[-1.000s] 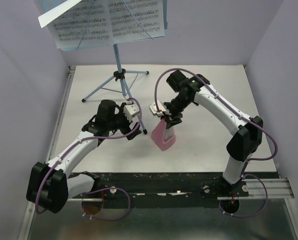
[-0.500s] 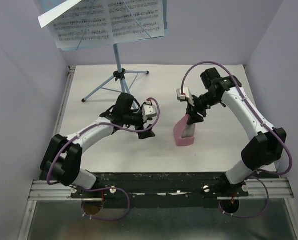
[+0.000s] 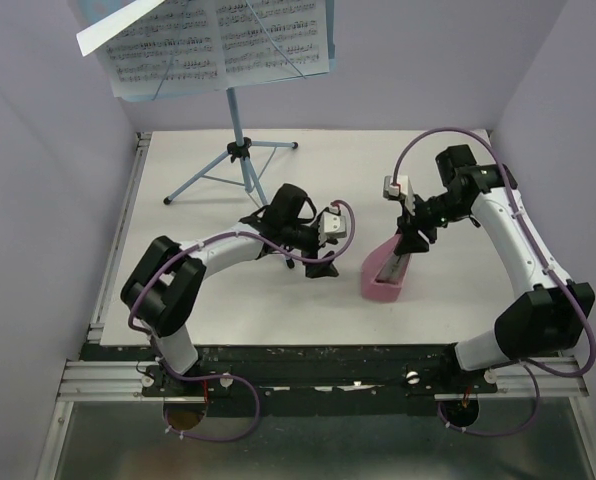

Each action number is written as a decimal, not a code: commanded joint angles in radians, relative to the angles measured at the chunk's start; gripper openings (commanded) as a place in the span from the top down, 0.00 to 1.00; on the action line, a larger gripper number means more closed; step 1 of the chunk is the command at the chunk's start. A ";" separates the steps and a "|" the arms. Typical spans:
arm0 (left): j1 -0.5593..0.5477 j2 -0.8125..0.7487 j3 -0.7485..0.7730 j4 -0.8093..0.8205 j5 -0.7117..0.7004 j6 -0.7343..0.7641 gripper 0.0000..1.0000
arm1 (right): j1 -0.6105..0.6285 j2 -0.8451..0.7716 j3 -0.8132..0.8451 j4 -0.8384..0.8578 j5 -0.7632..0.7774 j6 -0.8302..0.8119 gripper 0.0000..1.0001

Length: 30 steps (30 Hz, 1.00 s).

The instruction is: Pack up the instrument practice props

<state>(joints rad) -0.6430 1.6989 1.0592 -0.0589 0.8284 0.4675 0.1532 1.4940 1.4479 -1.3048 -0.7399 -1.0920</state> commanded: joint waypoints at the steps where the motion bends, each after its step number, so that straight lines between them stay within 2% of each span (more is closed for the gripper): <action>1: -0.041 0.074 0.064 0.027 0.067 -0.004 0.01 | -0.004 -0.075 -0.056 -0.116 -0.042 0.041 1.00; 8: -0.106 0.162 0.125 0.054 0.086 -0.052 0.01 | -0.027 -0.109 -0.113 -0.067 -0.058 0.118 1.00; 22: -0.205 0.249 0.024 0.316 0.087 -0.263 0.01 | -0.066 -0.132 -0.135 -0.034 -0.098 0.195 1.00; 30: -0.228 0.278 -0.013 0.381 0.106 -0.308 0.02 | -0.067 -0.135 -0.123 -0.014 -0.105 0.225 1.00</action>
<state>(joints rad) -0.8627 1.9545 1.0630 0.2317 0.8806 0.2028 0.0902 1.3781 1.3247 -1.3067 -0.7956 -0.9165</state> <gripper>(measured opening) 0.990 0.536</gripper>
